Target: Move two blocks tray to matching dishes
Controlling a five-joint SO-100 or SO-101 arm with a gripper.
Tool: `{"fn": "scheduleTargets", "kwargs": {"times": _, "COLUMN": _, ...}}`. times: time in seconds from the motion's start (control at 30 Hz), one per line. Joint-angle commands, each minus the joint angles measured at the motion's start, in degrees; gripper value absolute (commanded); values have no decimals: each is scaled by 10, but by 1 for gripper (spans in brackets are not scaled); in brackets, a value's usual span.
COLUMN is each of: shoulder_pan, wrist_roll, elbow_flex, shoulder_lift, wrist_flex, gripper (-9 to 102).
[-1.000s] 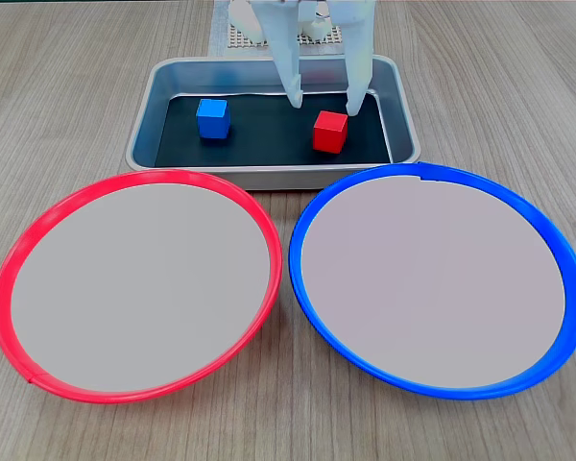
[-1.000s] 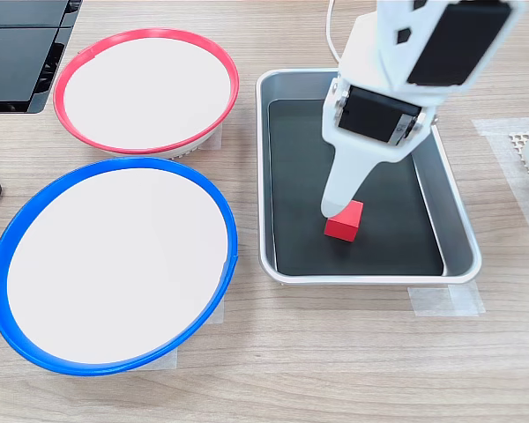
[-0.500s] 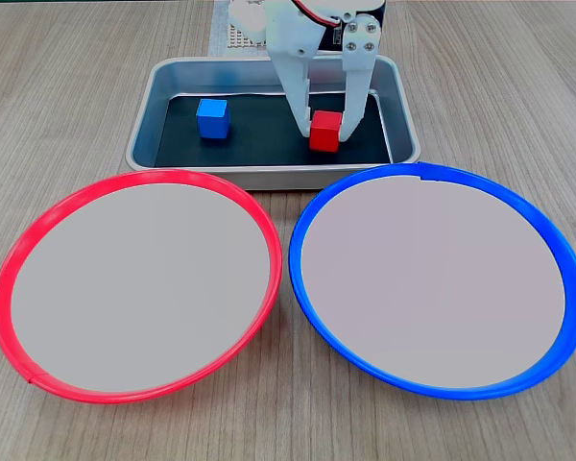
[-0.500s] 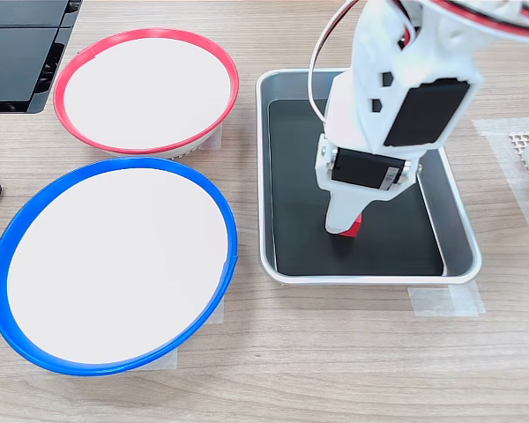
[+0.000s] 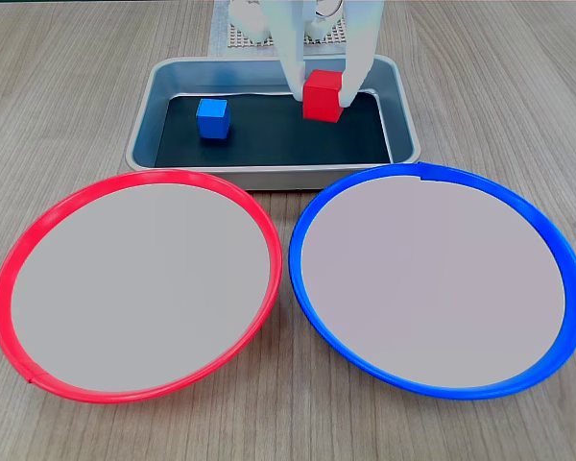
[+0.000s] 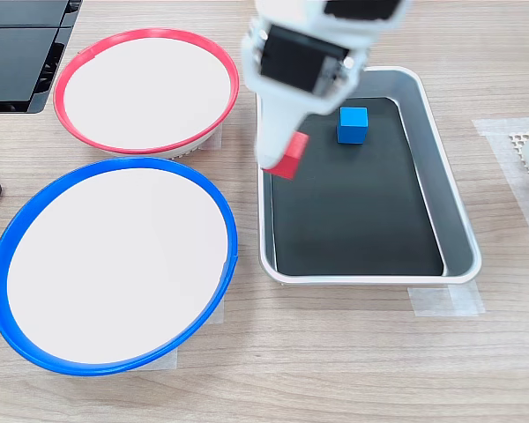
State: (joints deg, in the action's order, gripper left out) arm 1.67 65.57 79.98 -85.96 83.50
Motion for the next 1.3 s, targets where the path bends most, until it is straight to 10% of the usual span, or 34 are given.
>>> {"fn": "scheduleTargets", "kwargs": {"times": 0.0, "shoulder_pan": -49, "wrist_roll": 19, "elbow_flex": -113, "shoulder_lift": 39, "wrist_flex": -9, "gripper": 2}}
{"fn": "scheduleTargets", "kwargs": {"times": 0.37, "shoulder_pan": -182, "wrist_roll": 146, "elbow_flex": -105, "shoulder_lift": 194, "wrist_flex": -297, "gripper": 3}}
{"fn": "scheduleTargets", "kwargs": {"times": 0.63, "shoulder_pan": -197, "wrist_roll": 179, "elbow_flex": -53, "shoulder_lift": 202, "wrist_flex": -362, "gripper": 28}}
{"fn": "scheduleTargets", "kwargs": {"times": 0.8, "shoulder_pan": -172, "wrist_roll": 138, "elbow_flex": 19, "shoulder_lift": 83, "wrist_flex": -297, "gripper": 18}}
{"fn": "scheduleTargets", "kwargs": {"times": 1.07, "shoulder_pan": -164, "wrist_roll": 264, "elbow_flex": 89, "shoulder_lift": -173, "wrist_flex": 100, "gripper": 3}}
{"fn": "scheduleTargets", "kwargs": {"times": 1.27, "shoulder_pan": -246, "wrist_roll": 372, "elbow_flex": 211, "shoulder_lift": -246, "wrist_flex": 84, "gripper": 4}}
